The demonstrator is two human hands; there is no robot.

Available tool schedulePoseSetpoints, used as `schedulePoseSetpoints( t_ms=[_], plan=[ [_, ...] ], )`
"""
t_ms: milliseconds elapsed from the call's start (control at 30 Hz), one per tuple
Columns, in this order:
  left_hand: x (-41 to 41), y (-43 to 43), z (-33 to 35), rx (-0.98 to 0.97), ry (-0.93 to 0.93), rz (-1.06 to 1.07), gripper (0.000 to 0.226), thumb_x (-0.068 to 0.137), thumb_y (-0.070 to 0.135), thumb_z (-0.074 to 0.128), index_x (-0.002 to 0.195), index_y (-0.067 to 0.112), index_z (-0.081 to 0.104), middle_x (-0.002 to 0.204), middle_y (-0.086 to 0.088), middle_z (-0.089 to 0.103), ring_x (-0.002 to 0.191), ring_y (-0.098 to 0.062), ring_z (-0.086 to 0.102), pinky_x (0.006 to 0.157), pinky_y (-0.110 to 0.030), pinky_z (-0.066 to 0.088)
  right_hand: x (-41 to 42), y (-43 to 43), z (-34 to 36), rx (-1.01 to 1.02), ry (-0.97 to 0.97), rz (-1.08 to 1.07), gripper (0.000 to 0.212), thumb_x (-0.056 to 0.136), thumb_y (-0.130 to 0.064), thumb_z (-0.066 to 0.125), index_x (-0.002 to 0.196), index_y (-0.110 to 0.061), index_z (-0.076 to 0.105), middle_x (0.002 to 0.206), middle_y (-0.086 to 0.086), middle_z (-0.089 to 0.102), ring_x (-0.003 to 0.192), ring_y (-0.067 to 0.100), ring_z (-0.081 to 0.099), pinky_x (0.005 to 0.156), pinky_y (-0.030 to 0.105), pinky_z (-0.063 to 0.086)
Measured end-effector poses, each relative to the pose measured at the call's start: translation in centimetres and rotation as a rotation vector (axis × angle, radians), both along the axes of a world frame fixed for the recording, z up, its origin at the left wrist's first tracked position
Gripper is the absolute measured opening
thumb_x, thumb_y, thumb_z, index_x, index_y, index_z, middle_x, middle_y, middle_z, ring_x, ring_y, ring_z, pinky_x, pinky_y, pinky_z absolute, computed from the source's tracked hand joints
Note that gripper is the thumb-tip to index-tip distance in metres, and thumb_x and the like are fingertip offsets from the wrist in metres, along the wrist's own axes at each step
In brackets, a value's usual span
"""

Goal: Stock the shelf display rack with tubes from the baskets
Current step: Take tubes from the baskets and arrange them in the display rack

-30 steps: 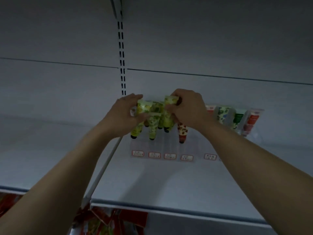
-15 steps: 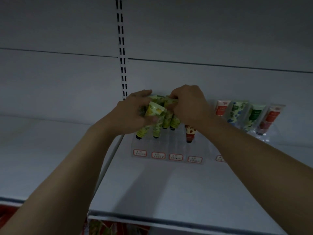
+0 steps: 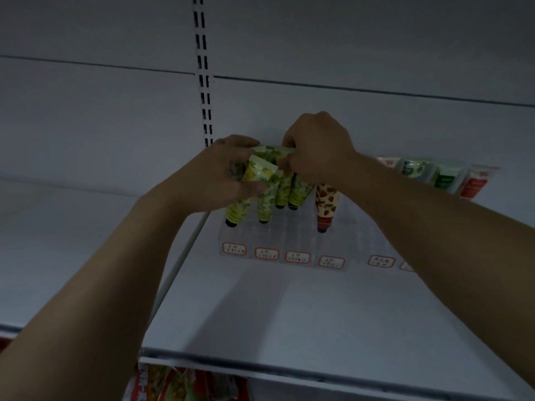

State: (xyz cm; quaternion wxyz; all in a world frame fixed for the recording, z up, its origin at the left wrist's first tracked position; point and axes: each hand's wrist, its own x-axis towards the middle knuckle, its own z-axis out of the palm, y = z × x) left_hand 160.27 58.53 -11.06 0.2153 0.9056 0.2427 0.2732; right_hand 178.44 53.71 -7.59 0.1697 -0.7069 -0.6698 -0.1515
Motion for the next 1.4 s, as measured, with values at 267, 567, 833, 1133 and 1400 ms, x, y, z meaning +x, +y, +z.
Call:
schedulePoseSetpoints(
  t_ms=[267, 567, 833, 1133, 1400],
  plan=[
    [0.3, -0.7, 0.0, -0.047, -0.05, 0.031, 0.033, 0.074, 0.037, 0.073, 0.101, 0.046, 0.058, 0.133, 0.013, 0.043, 0.125, -0.003, 0.038, 0.101, -0.018, 0.024, -0.1, -1.1, -1.1, 0.025, -0.036, 0.128, 0.02, 0.083, -0.008, 0.055, 0.088, -0.001, 0.073, 0.082, 0.016, 0.067, 0.069, 0.021, 0.052, 0.065, 0.031, 0.047],
    [0.3, -0.9, -0.2, -0.032, -0.074, 0.057, 0.043, 0.066, 0.044, 0.063, 0.107, 0.049, 0.052, 0.131, 0.017, 0.044, 0.128, -0.005, 0.037, 0.109, -0.024, 0.026, 0.1, -0.6, -2.1, 0.066, 0.049, 0.159, 0.013, 0.077, -0.003, 0.058, 0.074, 0.0, 0.071, 0.068, 0.013, 0.064, 0.058, 0.016, 0.045, 0.056, 0.027, 0.036],
    [0.8, -0.6, -0.5, 0.01, -0.05, 0.147, 0.058, 0.065, 0.05, 0.061, 0.119, 0.032, 0.065, 0.137, 0.01, 0.048, 0.127, -0.009, 0.042, 0.108, -0.027, 0.031, 0.5, -0.2, -1.6, -0.003, 0.066, 0.121, 0.017, 0.081, -0.008, 0.058, 0.087, -0.008, 0.075, 0.075, 0.009, 0.065, 0.062, 0.014, 0.045, 0.06, 0.027, 0.045],
    [0.9, -1.4, -0.1, -0.079, -0.059, 0.129, 0.061, 0.063, 0.05, 0.063, 0.119, 0.026, 0.067, 0.139, 0.0, 0.049, 0.126, -0.012, 0.046, 0.107, -0.027, 0.033, 0.0, 0.3, -1.7, -0.149, 0.0, 0.093, 0.037, 0.08, -0.006, 0.055, 0.052, -0.017, 0.034, 0.057, -0.002, 0.037, 0.054, 0.013, 0.038, 0.056, 0.027, 0.034],
    [0.1, -1.3, -0.5, -0.066, -0.033, 0.125, 0.048, 0.084, 0.027, 0.071, 0.131, 0.025, 0.058, 0.149, 0.008, 0.039, 0.136, -0.007, 0.033, 0.106, -0.013, 0.02, -0.7, -0.6, -1.3, -0.183, -0.091, -0.006, 0.026, 0.082, -0.004, 0.053, 0.059, -0.014, 0.044, 0.073, 0.003, 0.055, 0.073, 0.022, 0.055, 0.052, 0.023, 0.03]
  ],
)
